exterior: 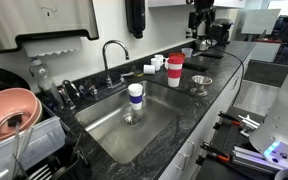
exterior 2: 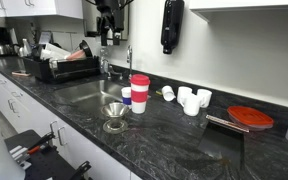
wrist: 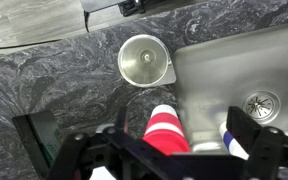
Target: Open the tap with the left tap handle
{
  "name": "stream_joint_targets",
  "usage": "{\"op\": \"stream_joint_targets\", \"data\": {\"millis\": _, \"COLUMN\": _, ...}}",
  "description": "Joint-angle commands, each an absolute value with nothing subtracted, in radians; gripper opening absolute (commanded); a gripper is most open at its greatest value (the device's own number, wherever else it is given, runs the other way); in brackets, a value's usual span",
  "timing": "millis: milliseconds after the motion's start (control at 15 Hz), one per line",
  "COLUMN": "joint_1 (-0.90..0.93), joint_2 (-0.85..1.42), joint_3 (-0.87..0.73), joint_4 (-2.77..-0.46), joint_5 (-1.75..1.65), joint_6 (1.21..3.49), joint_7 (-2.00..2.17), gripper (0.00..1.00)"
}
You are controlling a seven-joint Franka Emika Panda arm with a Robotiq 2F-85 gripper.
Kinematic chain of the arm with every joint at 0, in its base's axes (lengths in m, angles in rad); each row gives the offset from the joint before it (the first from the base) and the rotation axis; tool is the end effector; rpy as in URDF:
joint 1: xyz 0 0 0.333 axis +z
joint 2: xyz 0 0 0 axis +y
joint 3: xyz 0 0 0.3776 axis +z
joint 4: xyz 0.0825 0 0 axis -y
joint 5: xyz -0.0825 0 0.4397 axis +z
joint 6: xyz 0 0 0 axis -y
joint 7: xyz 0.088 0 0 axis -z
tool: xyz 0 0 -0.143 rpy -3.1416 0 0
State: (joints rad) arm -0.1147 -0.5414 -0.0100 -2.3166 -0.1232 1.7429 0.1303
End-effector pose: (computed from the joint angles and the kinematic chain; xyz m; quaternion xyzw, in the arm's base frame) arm 0.4018 -0.0665 0.5457 0.9916 -0.1147 -0.0159 0.0580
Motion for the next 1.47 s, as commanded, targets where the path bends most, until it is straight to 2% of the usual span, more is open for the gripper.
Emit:
{"op": "stream_joint_targets", "data": {"millis": 0, "joint_1": -0.078, "joint_2": -0.536, "joint_3": 0.000, "joint_4": -2.304, "joint_5": -0.134, "joint_6": 1.757, "joint_7": 0.095, "gripper": 1.00}}
{"op": "stream_joint_targets", "data": {"millis": 533, "joint_1": 0.042, "joint_2": -0.490, "joint_3": 0.091, "joint_4": -2.264, "joint_5": -0.151, "joint_6": 1.910, "joint_7": 0.060, "gripper": 1.00}}
{"op": "stream_joint_targets", "data": {"millis": 1400, "joint_1": 0.091, "joint_2": -0.455, "joint_3": 0.097, "joint_4": -2.254, "joint_5": -0.048, "joint_6": 1.948, "joint_7": 0.069, "gripper": 1.00}}
